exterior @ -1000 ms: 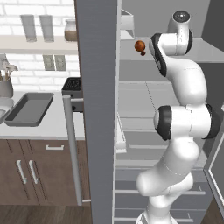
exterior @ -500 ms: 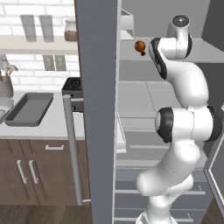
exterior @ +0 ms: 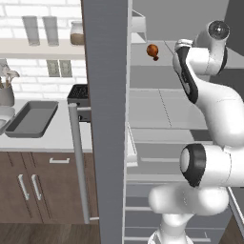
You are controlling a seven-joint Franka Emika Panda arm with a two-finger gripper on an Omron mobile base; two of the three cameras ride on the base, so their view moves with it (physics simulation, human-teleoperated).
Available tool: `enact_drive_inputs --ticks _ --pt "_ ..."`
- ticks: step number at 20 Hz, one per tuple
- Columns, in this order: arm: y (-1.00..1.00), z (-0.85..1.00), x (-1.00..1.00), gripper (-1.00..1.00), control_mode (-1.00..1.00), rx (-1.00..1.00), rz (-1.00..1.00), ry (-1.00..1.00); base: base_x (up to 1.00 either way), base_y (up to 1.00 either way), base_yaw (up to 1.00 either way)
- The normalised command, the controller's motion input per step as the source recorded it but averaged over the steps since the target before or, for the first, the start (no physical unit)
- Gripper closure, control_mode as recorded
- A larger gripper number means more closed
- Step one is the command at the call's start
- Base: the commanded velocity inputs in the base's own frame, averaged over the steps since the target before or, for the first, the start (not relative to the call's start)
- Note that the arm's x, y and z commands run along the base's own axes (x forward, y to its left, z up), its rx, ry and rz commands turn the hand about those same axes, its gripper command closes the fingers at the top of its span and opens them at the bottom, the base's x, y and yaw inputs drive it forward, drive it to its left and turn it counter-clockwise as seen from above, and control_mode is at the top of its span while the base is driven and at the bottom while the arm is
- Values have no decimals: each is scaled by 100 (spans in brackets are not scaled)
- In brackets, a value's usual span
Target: Place one cucumber and one chicken drumstick in each tupperware on the nearby counter, to pack two identical lunches.
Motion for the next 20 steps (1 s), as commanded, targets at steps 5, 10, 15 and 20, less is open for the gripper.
enact_drive_inputs --ticks 5,10,15,20 --pt "36 17 -100 100 -100 -2 11 -24 0 0 0" --pt "23 36 -100 100 -100 0 5 -1 0 0 0" --pt "16 -25 -100 100 -100 -10 1 25 0 0 0" --pt "3 -98 -100 100 -100 -14 5 47 0 0 0"
